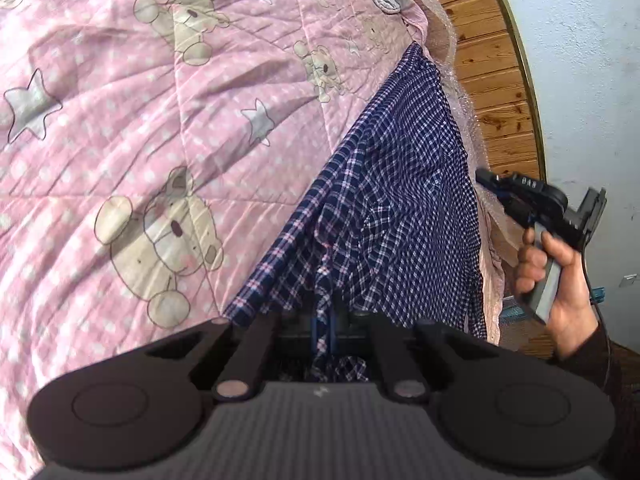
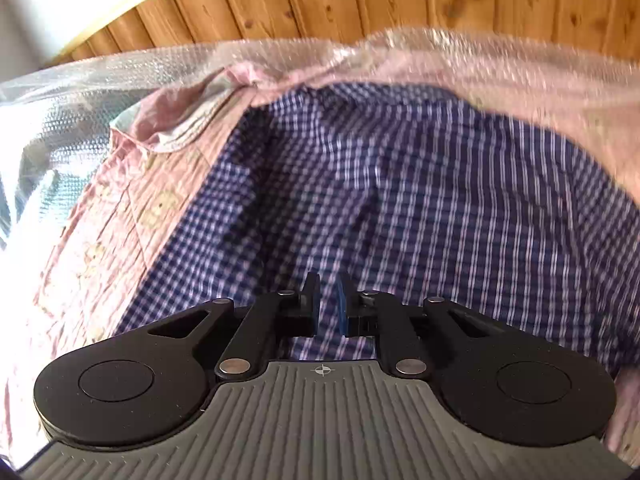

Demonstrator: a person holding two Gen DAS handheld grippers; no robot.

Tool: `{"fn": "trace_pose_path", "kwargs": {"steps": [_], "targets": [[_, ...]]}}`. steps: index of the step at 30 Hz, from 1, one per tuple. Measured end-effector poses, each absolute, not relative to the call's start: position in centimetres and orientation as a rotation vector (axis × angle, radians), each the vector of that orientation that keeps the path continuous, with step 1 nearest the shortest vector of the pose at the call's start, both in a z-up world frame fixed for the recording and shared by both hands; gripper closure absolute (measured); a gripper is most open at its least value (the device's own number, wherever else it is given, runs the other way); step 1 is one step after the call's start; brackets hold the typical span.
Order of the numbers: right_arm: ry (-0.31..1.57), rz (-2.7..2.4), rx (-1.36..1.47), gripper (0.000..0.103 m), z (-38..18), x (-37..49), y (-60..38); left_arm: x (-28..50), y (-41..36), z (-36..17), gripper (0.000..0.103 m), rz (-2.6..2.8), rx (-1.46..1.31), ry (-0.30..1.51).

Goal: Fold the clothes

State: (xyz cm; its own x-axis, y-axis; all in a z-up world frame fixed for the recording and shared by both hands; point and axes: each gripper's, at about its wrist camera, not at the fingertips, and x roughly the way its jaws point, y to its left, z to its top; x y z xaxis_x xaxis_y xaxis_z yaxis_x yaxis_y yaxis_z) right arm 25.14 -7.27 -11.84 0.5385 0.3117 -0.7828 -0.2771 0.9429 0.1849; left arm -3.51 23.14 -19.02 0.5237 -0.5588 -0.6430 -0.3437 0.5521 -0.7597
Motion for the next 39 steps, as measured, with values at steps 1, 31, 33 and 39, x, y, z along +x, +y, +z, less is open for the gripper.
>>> {"fn": "trace_pose_path", "kwargs": {"steps": [1, 31, 33, 39], "targets": [[0.924, 0.382, 0.024, 0.085, -11.5, 26.4, -6.1, -3.6, 23.1, -19.0, 0.097, -0.163, -1.026, 1.061], [1.0, 0.682, -0.193, 0.08, -16.4, 25.5, -0.1, -7.1, 25.2, -18.3, 0.088, -0.019, -1.002, 1.111], [1.02, 0.637, -0.251, 0.076, -18.0, 23.7, -1.6, -7.5, 25.4, -17.3, 0.08, 0.02, -0.965, 1.113], [0.88, 0.69, -0.151, 0.074, -14.0, 17.8, -4.2, -8.2, 25.2, -13.1, 0.07, -0.036, -0.961, 0.997]]}}
